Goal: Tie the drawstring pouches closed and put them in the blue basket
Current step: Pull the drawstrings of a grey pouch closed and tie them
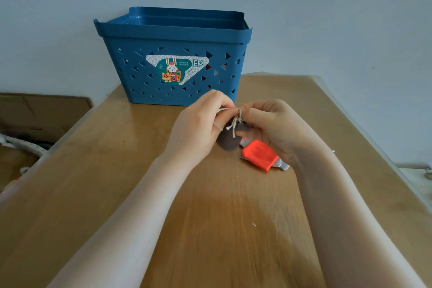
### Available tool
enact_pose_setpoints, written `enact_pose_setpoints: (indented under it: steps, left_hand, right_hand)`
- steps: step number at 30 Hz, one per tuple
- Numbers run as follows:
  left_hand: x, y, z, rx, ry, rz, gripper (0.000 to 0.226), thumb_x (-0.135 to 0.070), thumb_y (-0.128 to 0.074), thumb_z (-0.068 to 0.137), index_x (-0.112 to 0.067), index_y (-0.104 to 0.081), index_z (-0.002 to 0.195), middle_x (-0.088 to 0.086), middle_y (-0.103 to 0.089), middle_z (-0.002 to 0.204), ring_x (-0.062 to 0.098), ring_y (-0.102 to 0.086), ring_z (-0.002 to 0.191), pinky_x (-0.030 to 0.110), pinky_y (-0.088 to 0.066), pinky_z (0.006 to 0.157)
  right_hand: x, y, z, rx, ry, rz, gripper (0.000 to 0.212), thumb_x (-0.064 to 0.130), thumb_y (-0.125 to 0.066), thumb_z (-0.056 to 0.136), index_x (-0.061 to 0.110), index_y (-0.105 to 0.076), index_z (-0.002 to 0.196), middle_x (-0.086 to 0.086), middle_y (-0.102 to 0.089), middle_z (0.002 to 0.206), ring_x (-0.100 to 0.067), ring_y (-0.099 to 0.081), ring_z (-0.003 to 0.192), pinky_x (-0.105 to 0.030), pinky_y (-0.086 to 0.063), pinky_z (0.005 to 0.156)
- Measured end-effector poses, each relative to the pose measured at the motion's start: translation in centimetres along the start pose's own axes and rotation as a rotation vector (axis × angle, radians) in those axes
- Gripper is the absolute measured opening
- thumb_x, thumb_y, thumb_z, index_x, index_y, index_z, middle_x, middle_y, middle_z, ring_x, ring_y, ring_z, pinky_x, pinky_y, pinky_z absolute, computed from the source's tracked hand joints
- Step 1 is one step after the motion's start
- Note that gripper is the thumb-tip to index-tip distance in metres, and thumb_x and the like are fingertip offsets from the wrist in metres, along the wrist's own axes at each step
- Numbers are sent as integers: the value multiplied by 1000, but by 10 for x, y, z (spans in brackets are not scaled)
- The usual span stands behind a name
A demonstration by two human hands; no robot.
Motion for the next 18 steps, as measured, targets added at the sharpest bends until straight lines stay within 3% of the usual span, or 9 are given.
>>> enact_pose_setpoints:
  steps: [3, 6, 11, 14, 18]
  left_hand:
    - [-1, -1, 1, 8, 10, 1, 18, -36, -43, 91, -19, -48, 88, 3, -58, 85, 14, -50, 73, 35, -41, 62]
    - [-2, -2, 1, 11, -17, 12, 15, -34, -42, 92, -21, -44, 87, 5, -59, 89, 19, -53, 76, 40, -43, 64]
    - [-5, -2, 2, -15, -17, -31, 29, -28, -46, 91, -1, -58, 88, 5, -64, 92, 12, -56, 79, 32, -45, 67]
    - [-4, 1, 2, -46, -7, -48, 29, -26, -48, 90, 0, -59, 87, 3, -64, 91, 10, -56, 81, 26, -45, 69]
    - [-3, 3, 2, -78, 7, -25, 25, -24, -48, 90, -1, -58, 87, 0, -63, 91, 12, -56, 82, 23, -45, 69]
  right_hand:
    - [0, 3, 1, -44, 7, -65, 20, -1, -51, 88, -3, -62, 72, -17, -57, 73, -23, -57, 71, -37, -52, 79]
    - [0, 11, 2, -121, 10, -100, 22, 1, -51, 87, 1, -62, 68, -15, -60, 70, -26, -59, 75, -51, -49, 88]
    - [1, 18, 4, -190, 19, -113, 14, 12, -55, 79, 3, -62, 71, -17, -62, 75, -26, -59, 76, -57, -47, 91]
    - [3, 14, 4, -181, 38, -115, 15, 23, -55, 68, 9, -61, 67, -15, -60, 76, -25, -54, 78, -63, -41, 94]
    - [2, 13, 5, -115, 73, -48, 12, 7, -54, 88, 8, -62, 80, -11, -66, 79, -25, -61, 81, -53, -48, 93]
Point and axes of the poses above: each hand's wrist, its own z-axis towards the middle knuckle, its own y-axis out of the back of the hand, x = y × z, the point moved 6 cm from there along z, towards the middle knuckle
